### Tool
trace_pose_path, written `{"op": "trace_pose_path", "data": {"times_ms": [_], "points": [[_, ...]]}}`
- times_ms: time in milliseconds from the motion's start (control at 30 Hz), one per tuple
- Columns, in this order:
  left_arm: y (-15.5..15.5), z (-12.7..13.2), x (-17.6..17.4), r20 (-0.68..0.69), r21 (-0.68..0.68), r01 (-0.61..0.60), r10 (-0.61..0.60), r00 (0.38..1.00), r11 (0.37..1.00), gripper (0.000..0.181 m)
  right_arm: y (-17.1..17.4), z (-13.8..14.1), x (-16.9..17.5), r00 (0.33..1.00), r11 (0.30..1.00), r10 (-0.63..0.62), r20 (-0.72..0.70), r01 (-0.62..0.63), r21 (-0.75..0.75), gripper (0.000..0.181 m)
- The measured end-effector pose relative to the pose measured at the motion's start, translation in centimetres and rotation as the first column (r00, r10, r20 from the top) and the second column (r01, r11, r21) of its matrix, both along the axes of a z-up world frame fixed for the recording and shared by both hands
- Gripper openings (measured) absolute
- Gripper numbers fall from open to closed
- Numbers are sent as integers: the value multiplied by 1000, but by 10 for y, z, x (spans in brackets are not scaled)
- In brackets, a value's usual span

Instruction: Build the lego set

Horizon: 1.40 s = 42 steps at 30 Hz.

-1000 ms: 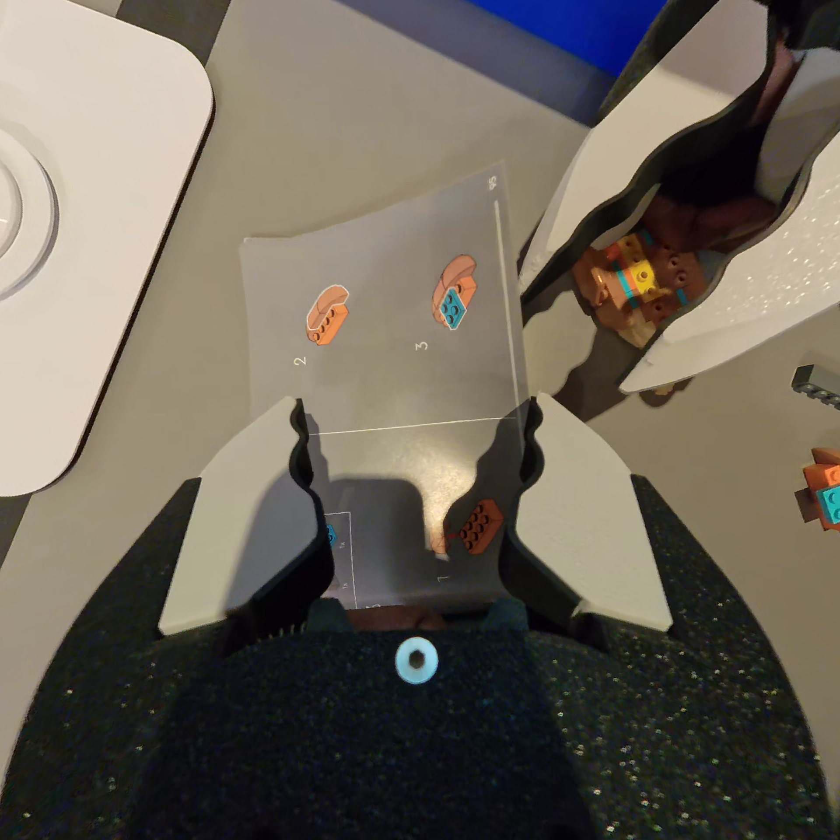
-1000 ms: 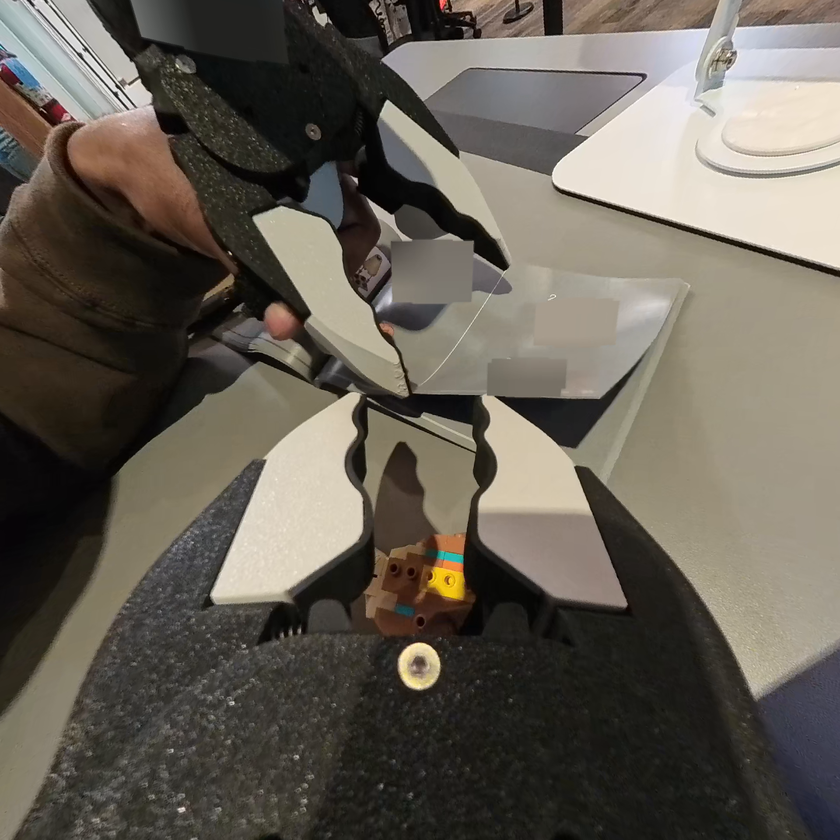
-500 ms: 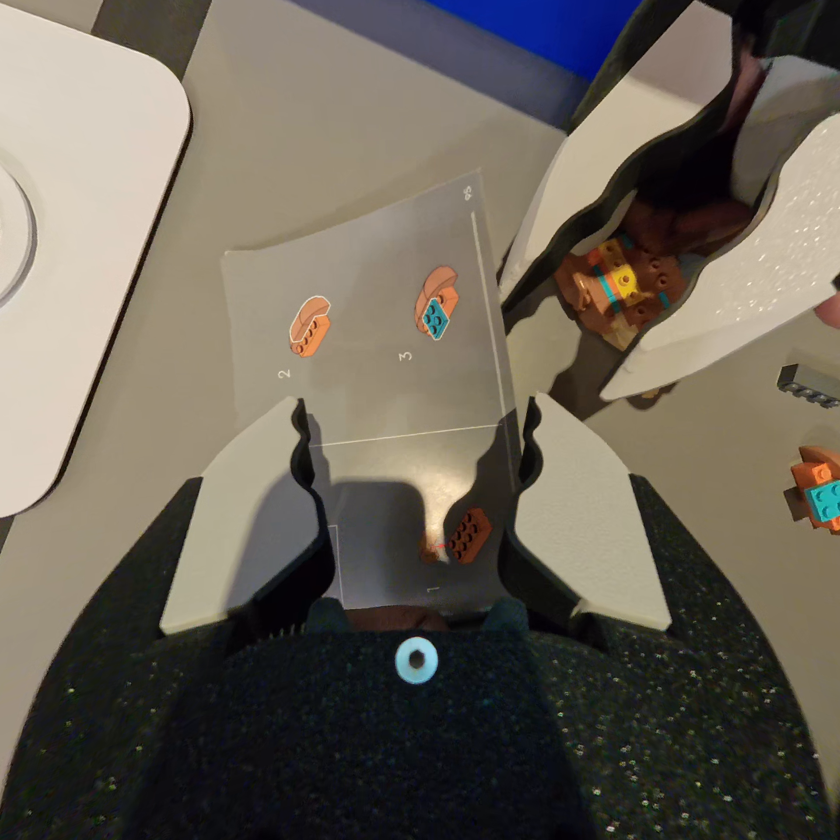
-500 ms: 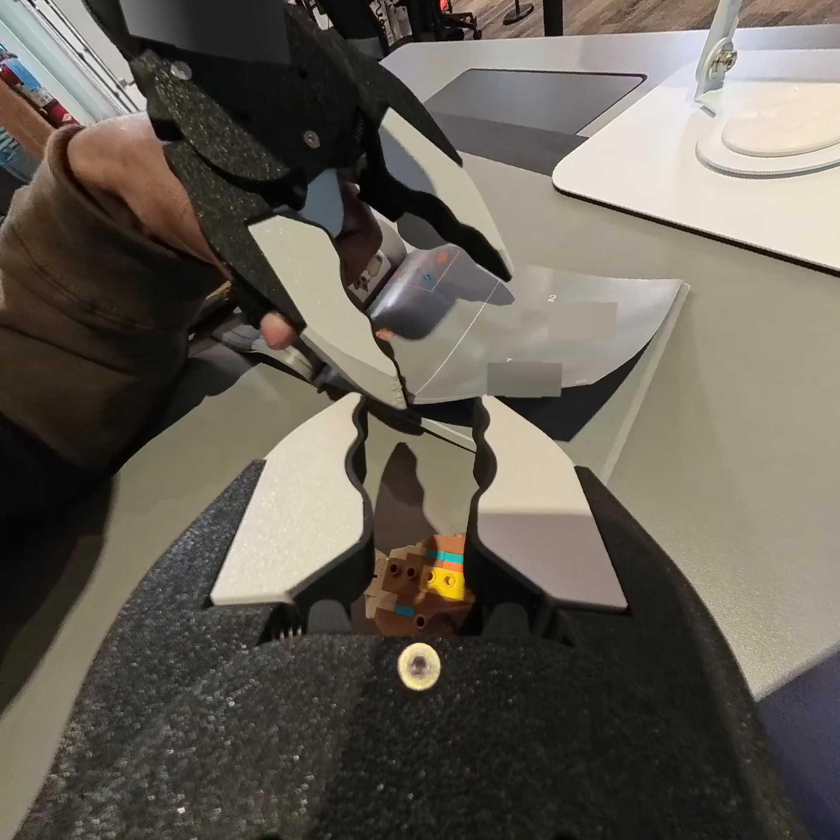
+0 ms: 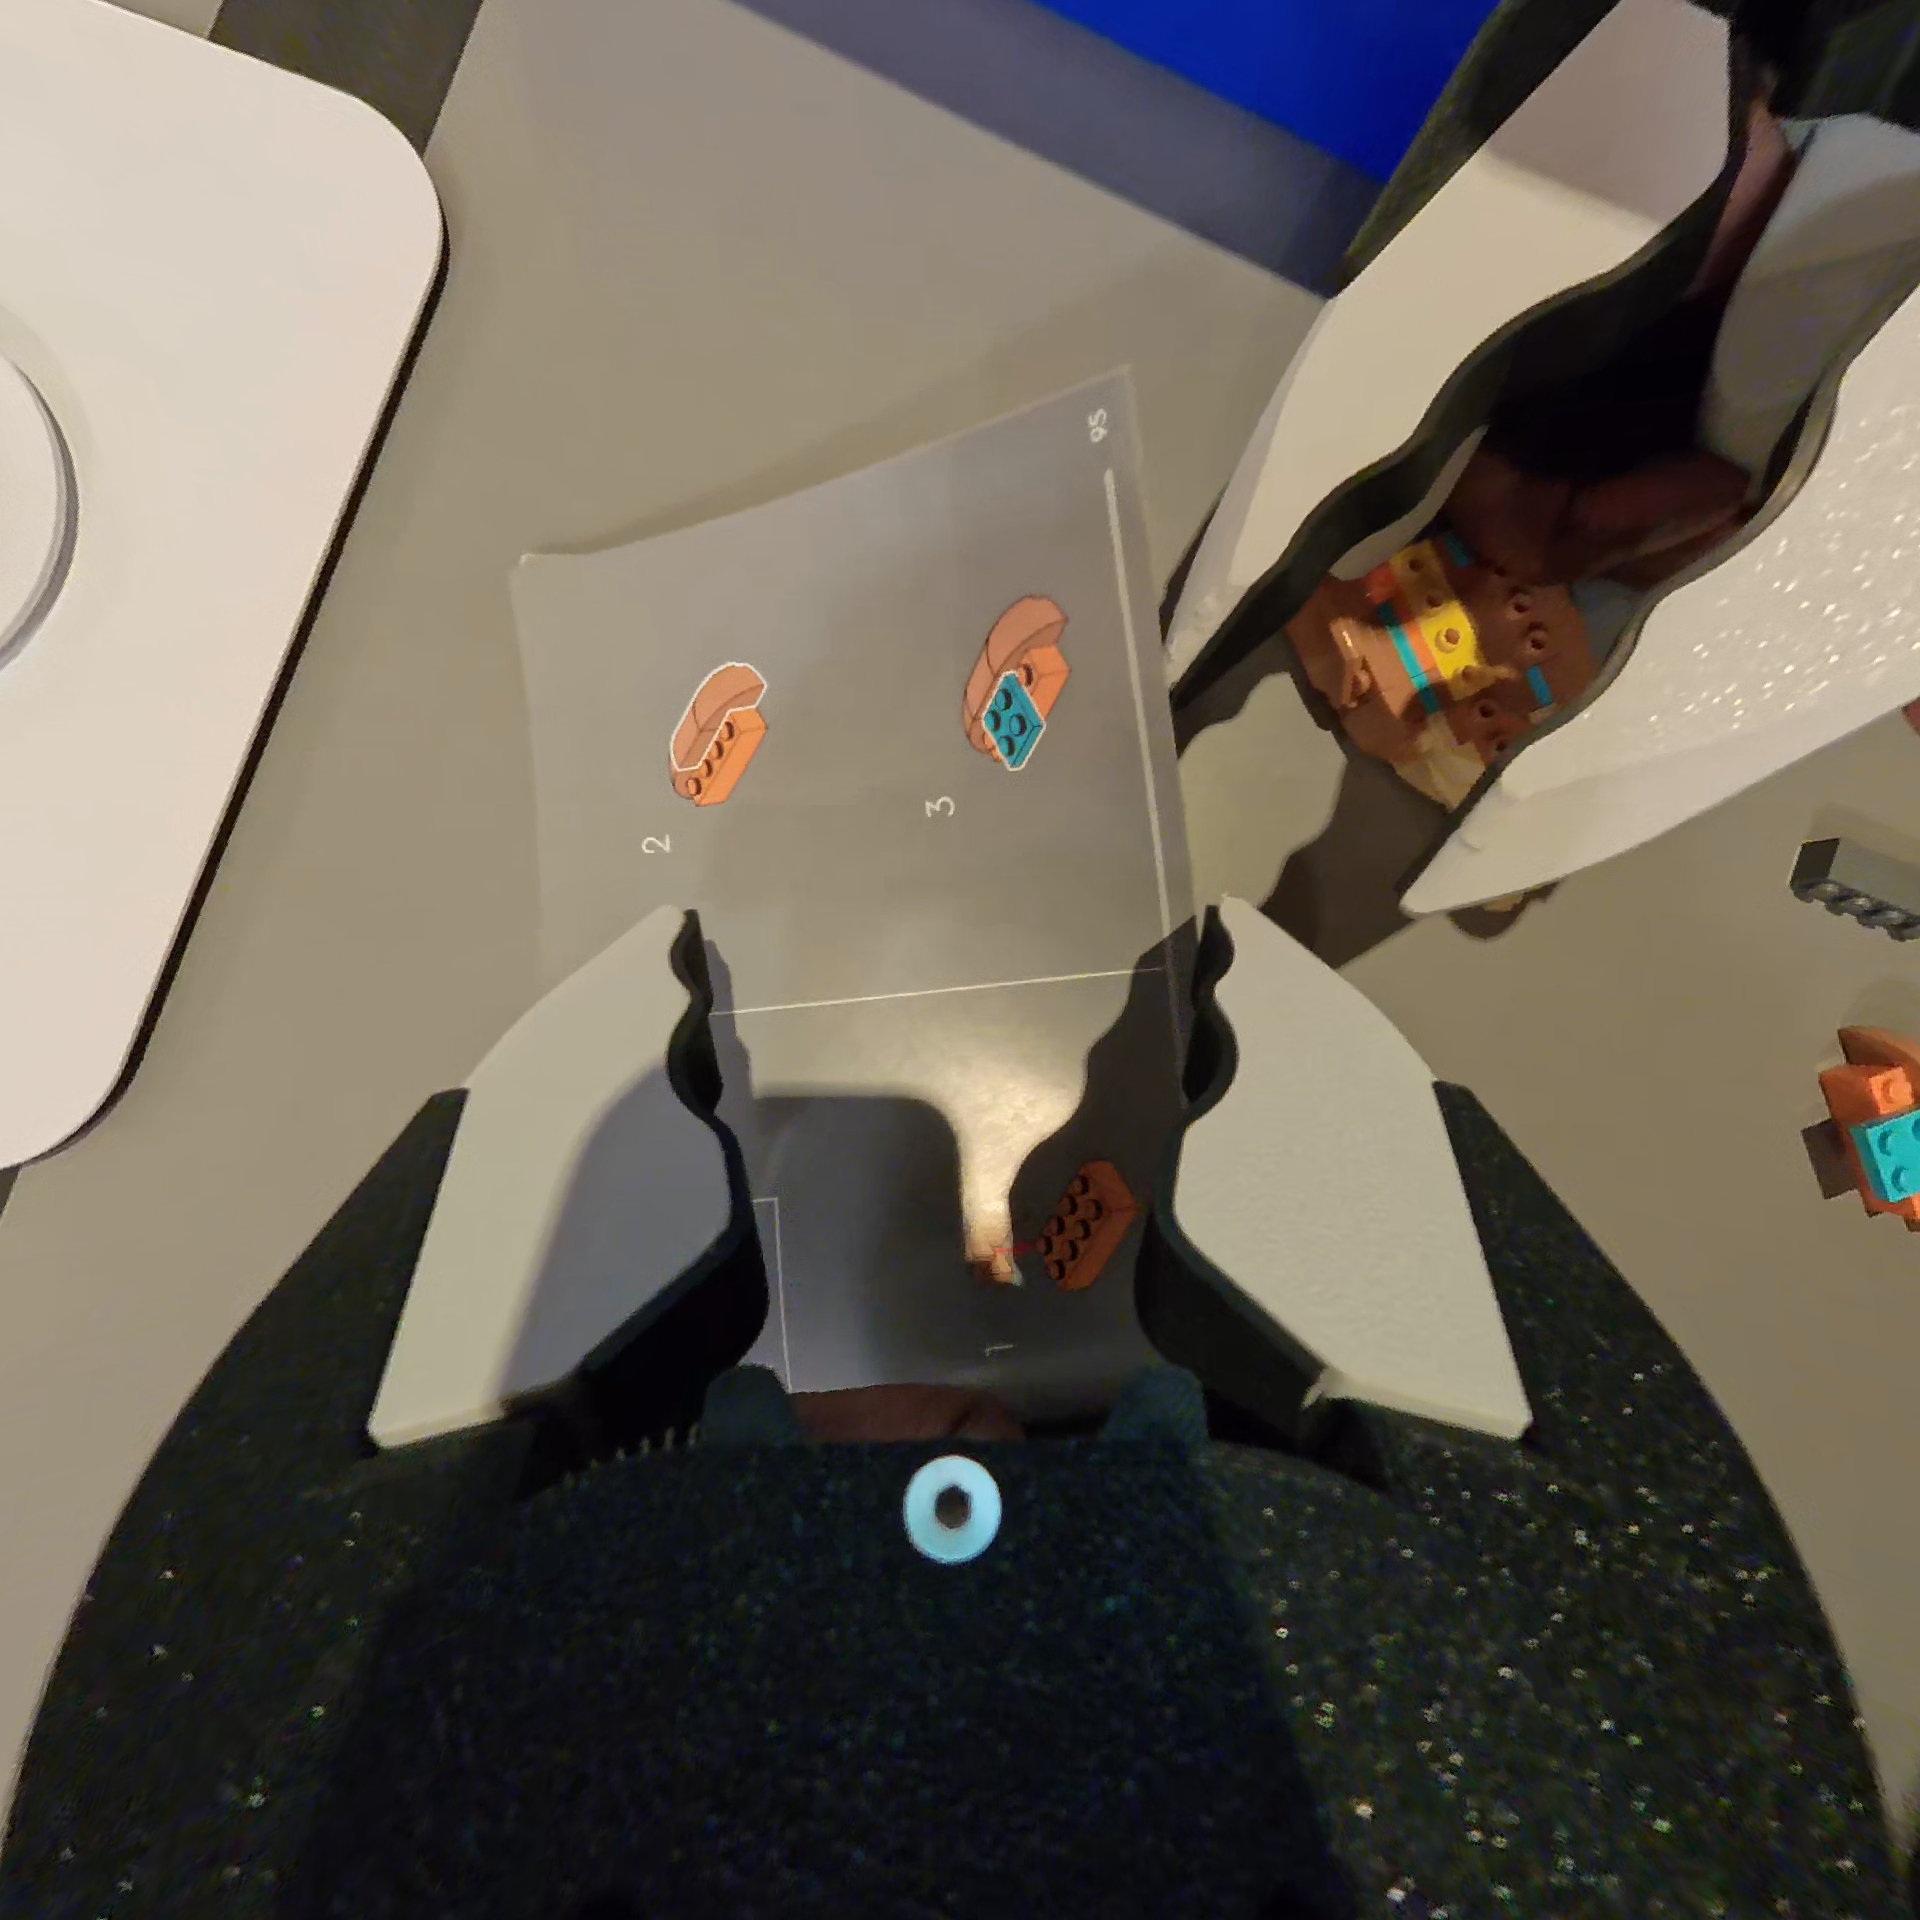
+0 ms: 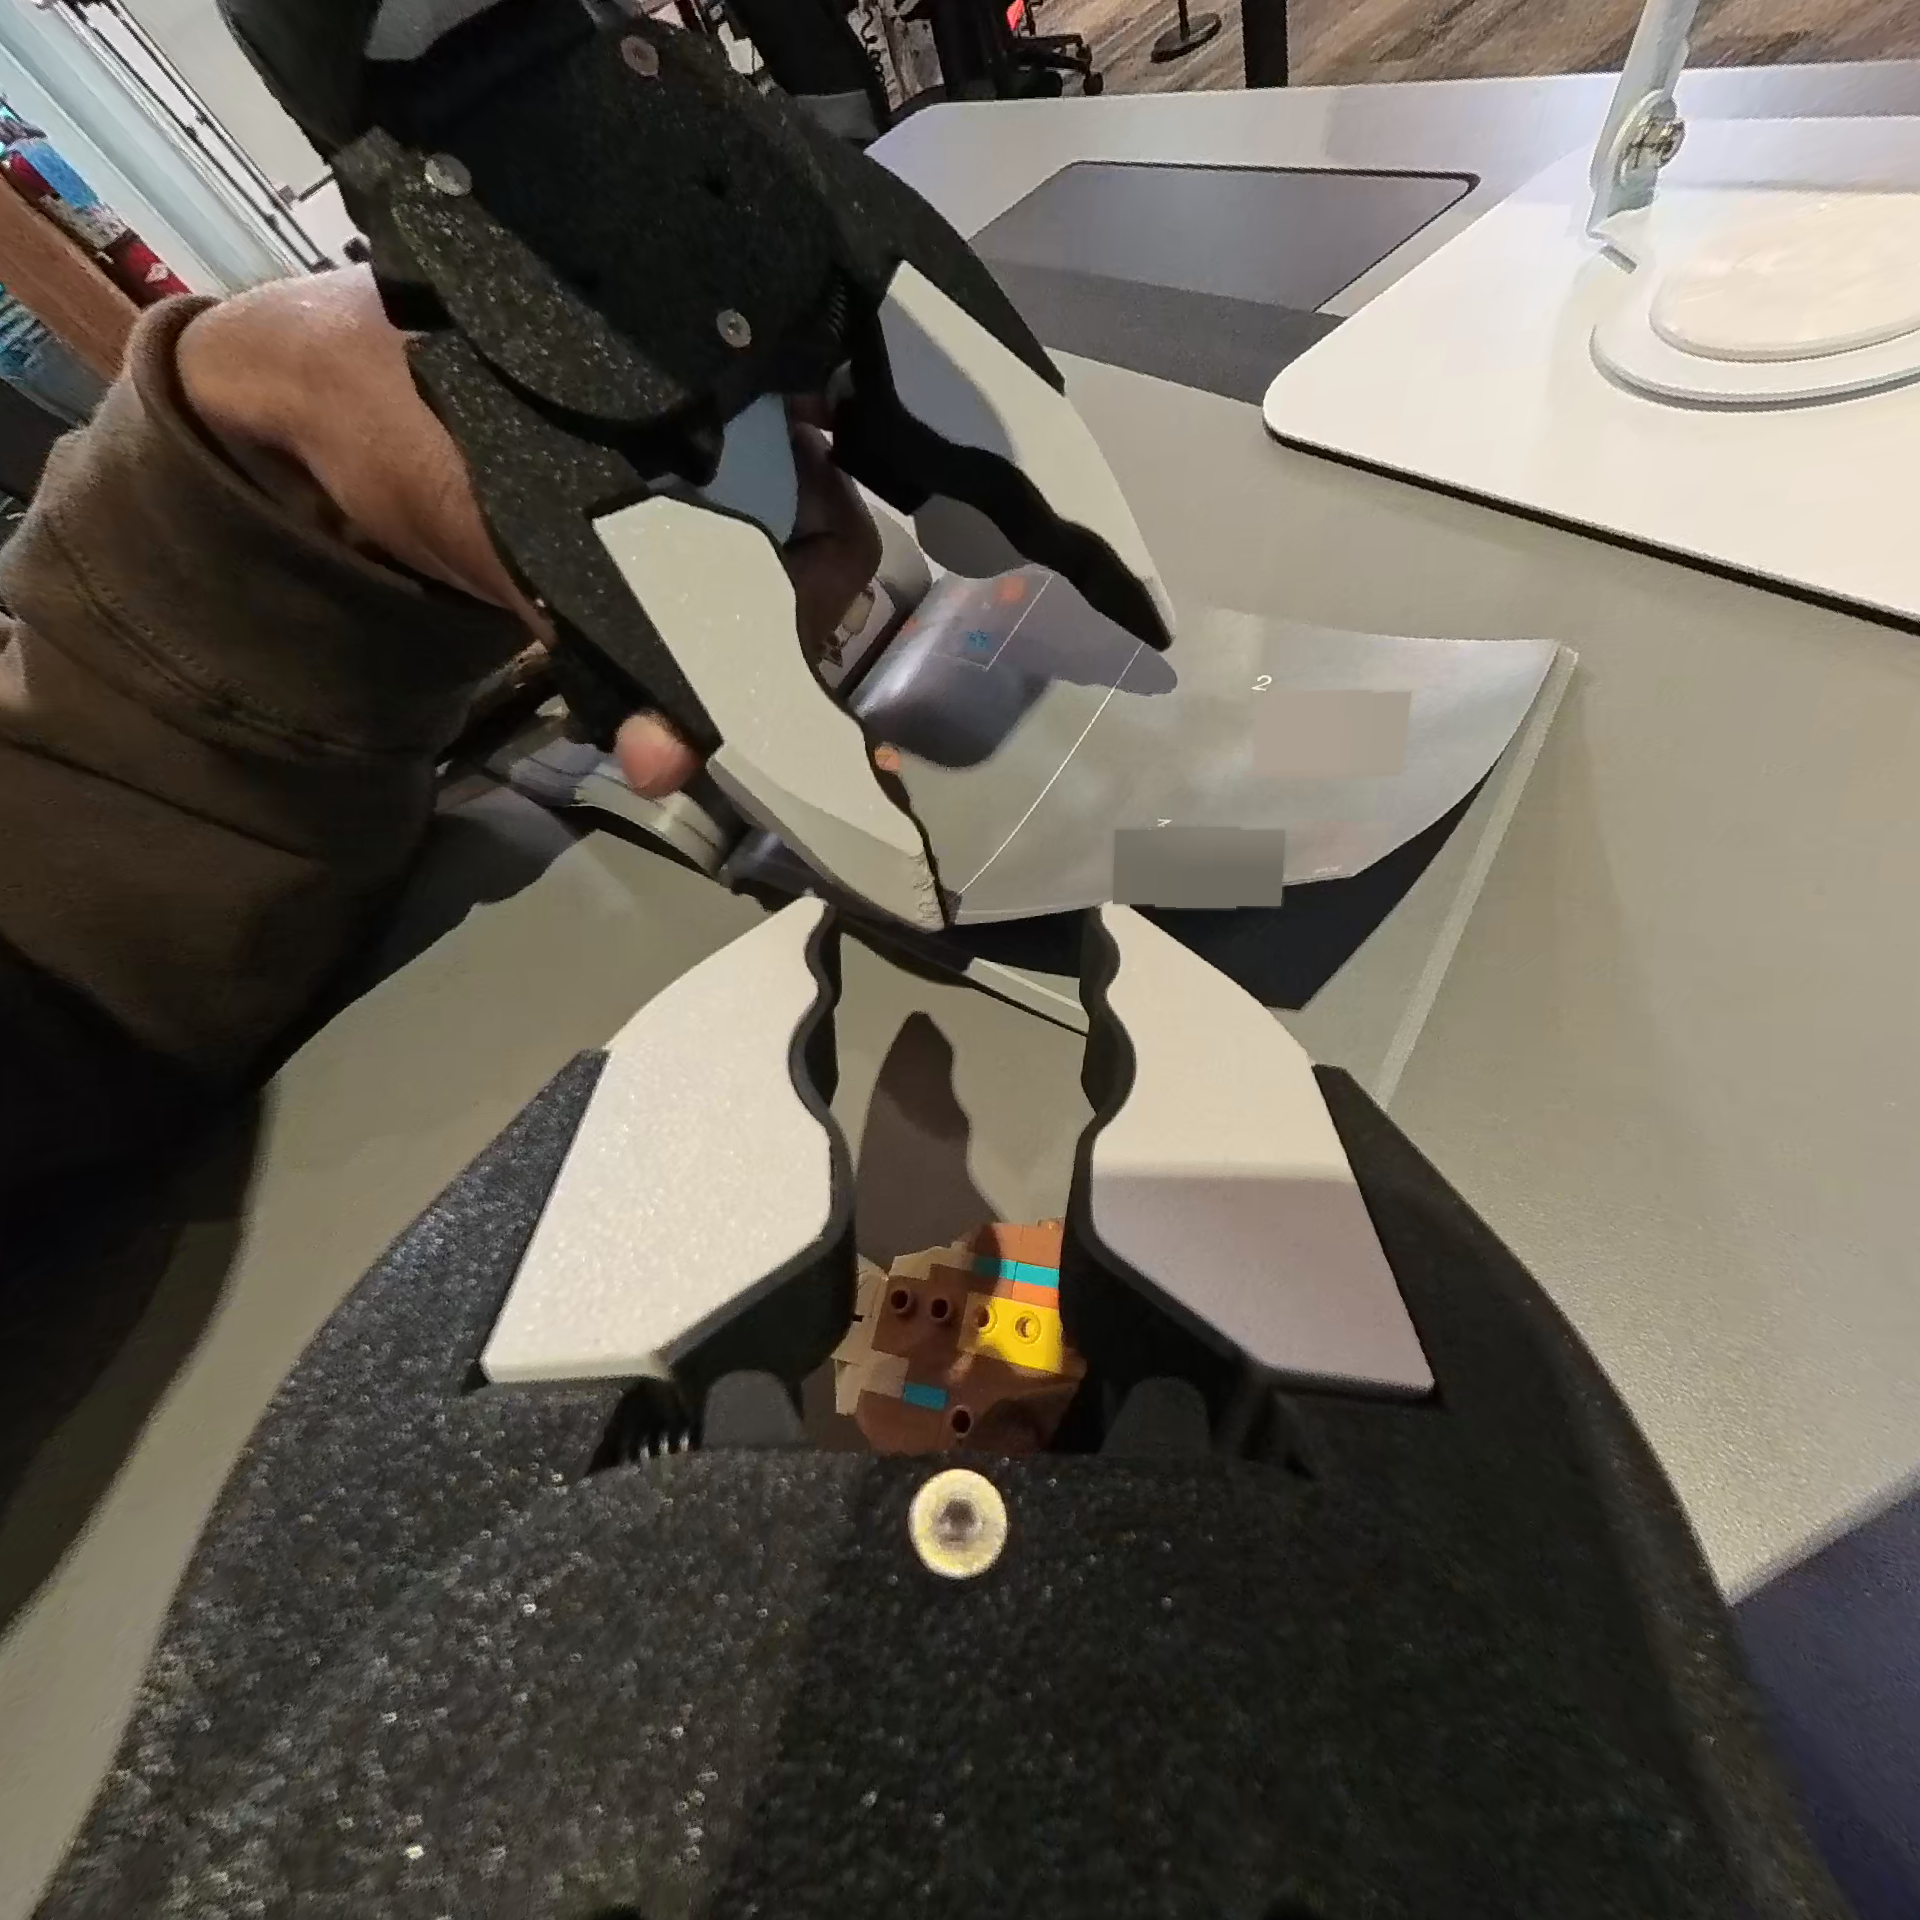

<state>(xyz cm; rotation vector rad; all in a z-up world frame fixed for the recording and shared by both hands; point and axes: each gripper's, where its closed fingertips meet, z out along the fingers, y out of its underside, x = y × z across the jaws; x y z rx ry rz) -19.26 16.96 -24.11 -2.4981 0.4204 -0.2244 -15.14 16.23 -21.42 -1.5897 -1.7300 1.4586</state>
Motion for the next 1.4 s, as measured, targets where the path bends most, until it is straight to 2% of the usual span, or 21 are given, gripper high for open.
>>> {"op": "trace_pose_path", "data": {"times_ms": [933, 1233, 1400], "points": [[-1, -3, -1, -9, -12, 0, 0, 1000, 1000, 89, 0, 1, 0, 1000, 1000, 3, -1, -3, 0, 44], [-10, -14, 2, -102, -84, 53, -61, 993, 995, 90, 0, 1, 0, 1000, 1000, 3, -2, -3, 0, 44], [-7, -5, -20, -75, -25, -31, 29, 997, 999, 91, 0, 1, 0, 1000, 1000, 2, -4, -2, -1, 44]]}}
